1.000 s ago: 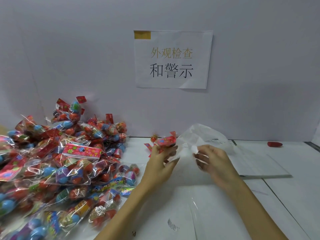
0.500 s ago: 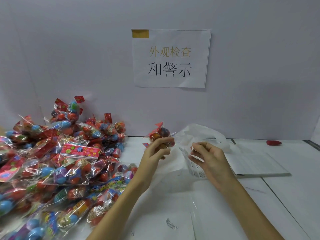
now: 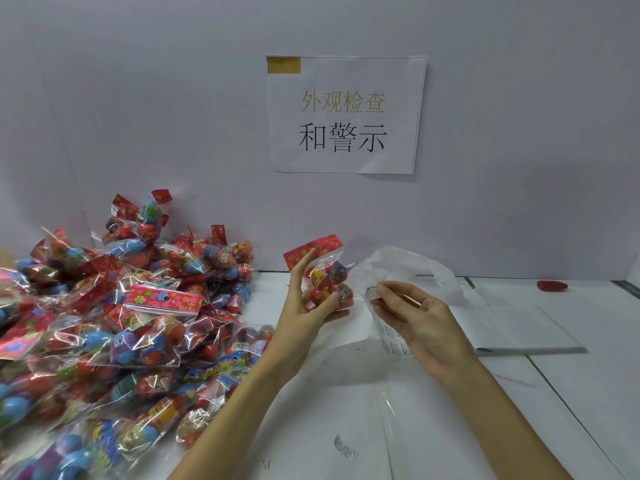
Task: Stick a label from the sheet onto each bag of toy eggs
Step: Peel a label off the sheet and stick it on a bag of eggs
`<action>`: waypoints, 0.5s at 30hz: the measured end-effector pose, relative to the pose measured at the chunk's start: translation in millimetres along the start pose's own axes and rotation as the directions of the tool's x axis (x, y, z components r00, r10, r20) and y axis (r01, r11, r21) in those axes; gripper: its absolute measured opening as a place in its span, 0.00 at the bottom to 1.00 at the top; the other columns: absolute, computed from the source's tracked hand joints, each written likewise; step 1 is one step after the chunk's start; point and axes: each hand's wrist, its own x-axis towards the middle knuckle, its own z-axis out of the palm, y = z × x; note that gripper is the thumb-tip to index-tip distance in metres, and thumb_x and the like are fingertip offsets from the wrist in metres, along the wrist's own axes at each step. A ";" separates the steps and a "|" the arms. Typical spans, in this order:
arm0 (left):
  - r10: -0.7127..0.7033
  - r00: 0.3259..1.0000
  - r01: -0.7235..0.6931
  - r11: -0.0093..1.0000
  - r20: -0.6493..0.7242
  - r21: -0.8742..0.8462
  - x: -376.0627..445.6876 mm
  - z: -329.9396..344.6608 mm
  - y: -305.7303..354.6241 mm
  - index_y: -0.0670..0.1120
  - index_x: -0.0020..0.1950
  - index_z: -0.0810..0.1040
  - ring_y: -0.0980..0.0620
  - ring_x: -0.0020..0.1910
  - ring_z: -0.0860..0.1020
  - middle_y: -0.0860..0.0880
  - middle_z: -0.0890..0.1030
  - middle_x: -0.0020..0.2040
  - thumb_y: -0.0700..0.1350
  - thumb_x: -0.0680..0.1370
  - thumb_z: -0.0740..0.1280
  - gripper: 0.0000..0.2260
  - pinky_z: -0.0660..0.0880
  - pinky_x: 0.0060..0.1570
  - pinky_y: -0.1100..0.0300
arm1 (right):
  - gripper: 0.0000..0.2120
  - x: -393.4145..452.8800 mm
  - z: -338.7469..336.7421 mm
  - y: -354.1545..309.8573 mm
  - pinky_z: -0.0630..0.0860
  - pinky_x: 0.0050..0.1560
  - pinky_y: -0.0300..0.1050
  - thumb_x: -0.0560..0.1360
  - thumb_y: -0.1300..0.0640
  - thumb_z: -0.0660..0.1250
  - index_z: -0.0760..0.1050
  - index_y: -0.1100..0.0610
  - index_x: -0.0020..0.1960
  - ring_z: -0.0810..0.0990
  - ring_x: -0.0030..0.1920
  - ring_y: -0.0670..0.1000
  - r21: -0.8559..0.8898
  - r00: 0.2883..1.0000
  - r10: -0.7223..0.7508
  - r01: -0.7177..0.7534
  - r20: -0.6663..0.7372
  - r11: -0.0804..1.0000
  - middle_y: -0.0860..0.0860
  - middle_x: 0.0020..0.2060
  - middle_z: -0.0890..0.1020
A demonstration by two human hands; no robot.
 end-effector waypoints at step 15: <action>0.107 0.984 -0.123 0.986 0.140 0.116 -6.0 9.1 -6.3 0.57 0.74 0.72 0.42 0.57 0.85 0.51 0.81 0.66 0.47 0.85 0.65 0.17 0.83 0.55 0.50 | 0.04 -2.9 12.0 18.9 0.79 0.39 0.36 0.76 0.64 0.76 0.86 0.58 0.50 0.87 0.38 0.49 -0.407 0.953 -0.304 0.278 0.002 0.870 0.53 0.42 0.89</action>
